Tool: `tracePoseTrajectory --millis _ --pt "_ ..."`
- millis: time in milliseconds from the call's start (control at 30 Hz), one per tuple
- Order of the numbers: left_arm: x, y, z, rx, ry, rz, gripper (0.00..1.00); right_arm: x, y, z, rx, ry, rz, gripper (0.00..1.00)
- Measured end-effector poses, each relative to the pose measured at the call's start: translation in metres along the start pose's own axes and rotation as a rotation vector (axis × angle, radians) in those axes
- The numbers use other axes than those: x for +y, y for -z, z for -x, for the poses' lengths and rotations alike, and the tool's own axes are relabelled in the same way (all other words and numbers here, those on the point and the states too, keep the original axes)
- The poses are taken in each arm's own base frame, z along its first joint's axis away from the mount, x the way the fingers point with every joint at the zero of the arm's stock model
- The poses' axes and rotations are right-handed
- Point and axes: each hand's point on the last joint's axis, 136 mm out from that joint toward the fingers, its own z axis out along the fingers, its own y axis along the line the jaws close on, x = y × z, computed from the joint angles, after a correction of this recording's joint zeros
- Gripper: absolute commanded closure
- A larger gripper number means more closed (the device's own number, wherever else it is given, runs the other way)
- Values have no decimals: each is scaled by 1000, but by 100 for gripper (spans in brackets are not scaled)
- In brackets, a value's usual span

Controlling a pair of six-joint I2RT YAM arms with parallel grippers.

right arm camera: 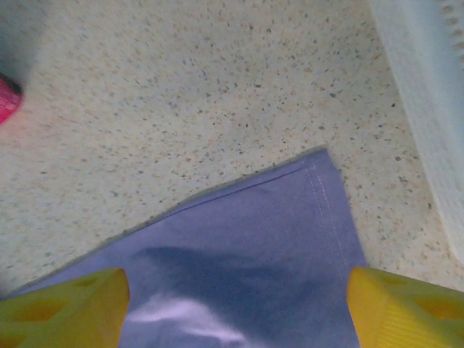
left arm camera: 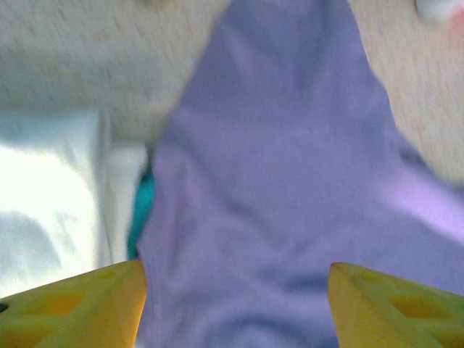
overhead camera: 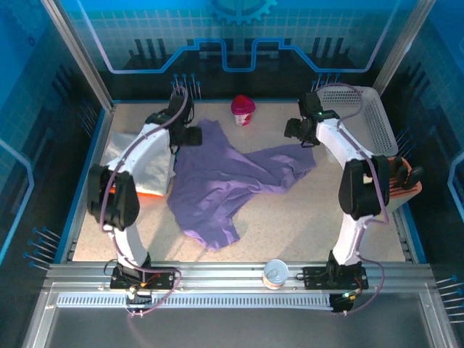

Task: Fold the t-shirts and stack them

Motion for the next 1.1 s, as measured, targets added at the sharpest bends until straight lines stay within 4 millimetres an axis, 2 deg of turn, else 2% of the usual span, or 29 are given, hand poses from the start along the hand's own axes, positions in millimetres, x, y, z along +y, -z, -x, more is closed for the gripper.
tracePoseTrajectory --millis 133,267,433,533,700,800,900,967,1100 --pt "-3 18 -52 55 7 -41 32 -7 -27 -6 60 9 -41 29" --pt "-9 28 -99 111 10 -68 32 -21 -47 -1 91 -16 -71 31" --pt "-28 29 -155 196 -9 -106 32 -34 -67 -6 143 -39 -85 34" --pt "-33 26 -177 236 -3 -116 32 -38 -75 -16 182 -41 -91 36" --pt "-38 25 -185 247 14 -123 32 -36 -89 -26 229 -38 -85 45" --pt "-42 25 -184 239 20 -132 32 -35 -91 -27 235 -35 -81 56" --pt "-44 25 -183 234 21 -137 32 -32 -91 -26 237 -35 -66 84" --pt "-44 25 -182 231 24 -139 33 -32 -91 -26 238 -34 -64 98" --pt "-45 25 -182 231 27 -142 33 -29 -90 -26 237 -39 -59 100"
